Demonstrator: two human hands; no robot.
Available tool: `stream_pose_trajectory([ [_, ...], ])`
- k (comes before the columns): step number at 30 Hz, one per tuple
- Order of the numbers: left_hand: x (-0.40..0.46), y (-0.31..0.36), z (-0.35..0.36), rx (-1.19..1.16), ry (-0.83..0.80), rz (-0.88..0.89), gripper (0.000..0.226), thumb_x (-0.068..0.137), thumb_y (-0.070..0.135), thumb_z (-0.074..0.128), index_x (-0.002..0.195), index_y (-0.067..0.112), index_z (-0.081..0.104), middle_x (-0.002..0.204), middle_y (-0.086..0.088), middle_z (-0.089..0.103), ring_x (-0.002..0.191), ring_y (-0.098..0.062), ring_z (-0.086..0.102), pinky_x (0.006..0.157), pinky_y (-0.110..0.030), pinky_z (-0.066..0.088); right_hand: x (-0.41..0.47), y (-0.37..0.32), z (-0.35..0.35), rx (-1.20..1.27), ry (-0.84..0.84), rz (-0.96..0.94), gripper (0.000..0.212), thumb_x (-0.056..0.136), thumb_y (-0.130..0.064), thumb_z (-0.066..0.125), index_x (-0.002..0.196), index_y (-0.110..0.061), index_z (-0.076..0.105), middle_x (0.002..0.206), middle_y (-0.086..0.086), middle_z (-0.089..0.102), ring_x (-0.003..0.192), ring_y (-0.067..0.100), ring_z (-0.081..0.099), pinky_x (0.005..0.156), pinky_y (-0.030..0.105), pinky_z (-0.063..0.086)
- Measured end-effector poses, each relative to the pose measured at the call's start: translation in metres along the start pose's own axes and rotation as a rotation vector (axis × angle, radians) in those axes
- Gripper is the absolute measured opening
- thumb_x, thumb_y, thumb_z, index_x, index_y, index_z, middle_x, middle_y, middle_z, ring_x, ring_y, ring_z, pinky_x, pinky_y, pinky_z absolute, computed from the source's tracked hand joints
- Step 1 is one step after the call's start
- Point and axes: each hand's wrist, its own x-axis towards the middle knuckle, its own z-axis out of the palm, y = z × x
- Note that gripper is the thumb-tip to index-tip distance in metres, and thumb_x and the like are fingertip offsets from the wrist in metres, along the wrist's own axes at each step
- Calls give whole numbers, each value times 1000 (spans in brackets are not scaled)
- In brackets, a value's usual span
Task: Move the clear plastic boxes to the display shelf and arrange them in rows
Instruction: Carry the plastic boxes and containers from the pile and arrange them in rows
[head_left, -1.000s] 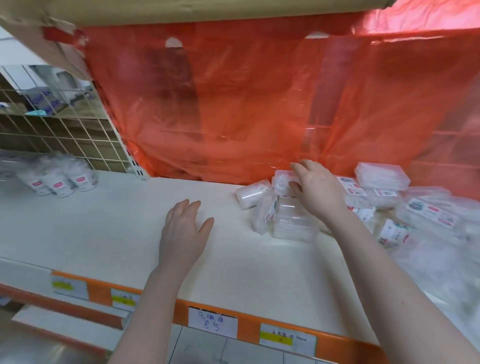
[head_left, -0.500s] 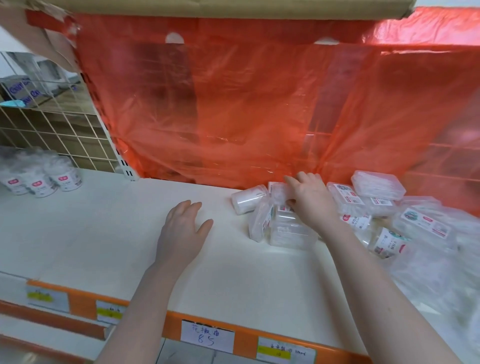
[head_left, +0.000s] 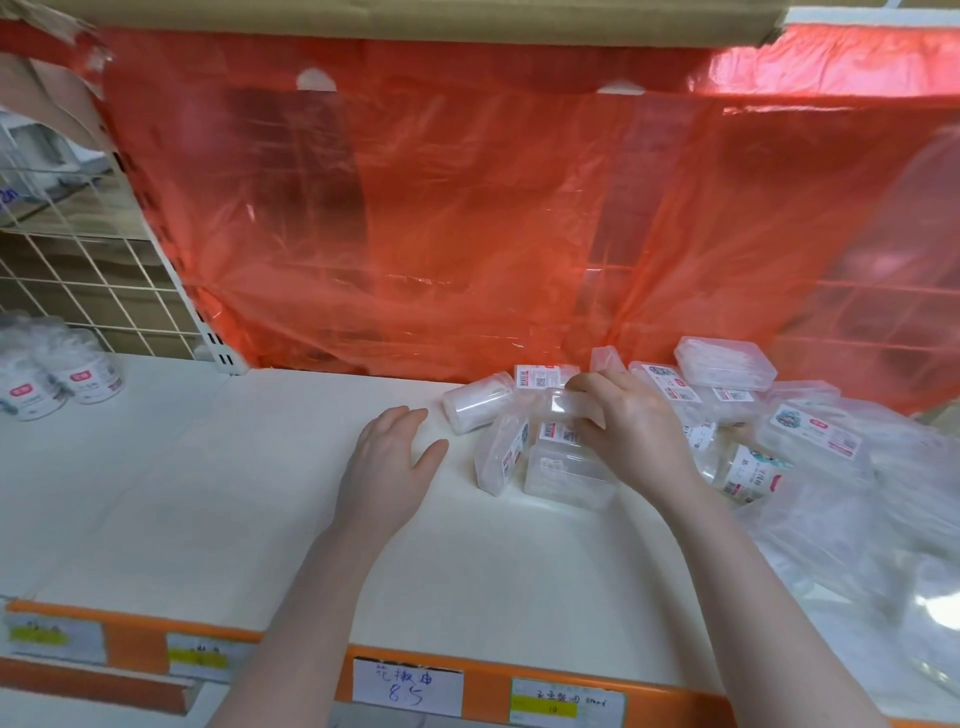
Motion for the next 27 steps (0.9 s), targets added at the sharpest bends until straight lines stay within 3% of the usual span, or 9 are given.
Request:
stream_pose_trajectory([
  [6,-1,17,9,-76,-30,69,42,95,30,50,134,13,50,139,-1,48,128,-17,41,103,-24,28,-18,0,-7,51,9,25,41,60,1,79,99,-8,67,89,8,65,83,34,61,73,39,49],
  [8,-2,22,12,-100,-51,82,42,96,31,50,134,13,50,138,0,48,127,-17,42,102,-24,29,-25,-1,-7,59,-6,17,46,61,-1,80,105,-7,67,92,8,63,85,34,60,71,38,49],
  [13,-3,28,19,-130,-69,99,41,96,31,50,132,13,52,137,-1,47,125,-16,44,100,-24,31,-34,1,-9,207,-84,64,41,71,-15,73,112,-12,68,94,2,54,89,23,55,76,27,37],
  [15,-3,30,19,-146,-45,95,41,95,32,51,131,13,53,136,-1,47,124,-16,44,100,-24,31,-35,2,-11,243,-117,85,37,73,-22,69,110,-15,69,102,3,58,96,22,56,83,28,38],
  [19,-4,33,21,-167,-65,106,40,95,33,51,131,16,53,134,0,50,122,-16,46,98,-25,33,-34,5,-14,236,-190,128,34,77,-17,75,110,-22,70,124,12,58,117,30,50,97,33,32],
  [24,-5,35,21,-226,-102,105,33,95,27,51,126,16,57,124,-1,59,113,-18,54,95,-31,41,-26,6,-20,233,-252,164,34,78,-17,73,110,-27,69,125,9,59,123,29,47,100,50,35],
  [27,-5,37,19,-250,-108,122,32,96,24,50,127,17,57,122,1,61,111,-18,57,93,-34,44,-23,7,-22,230,-274,141,33,78,-16,72,109,-27,68,118,3,62,123,27,47,99,49,35],
])
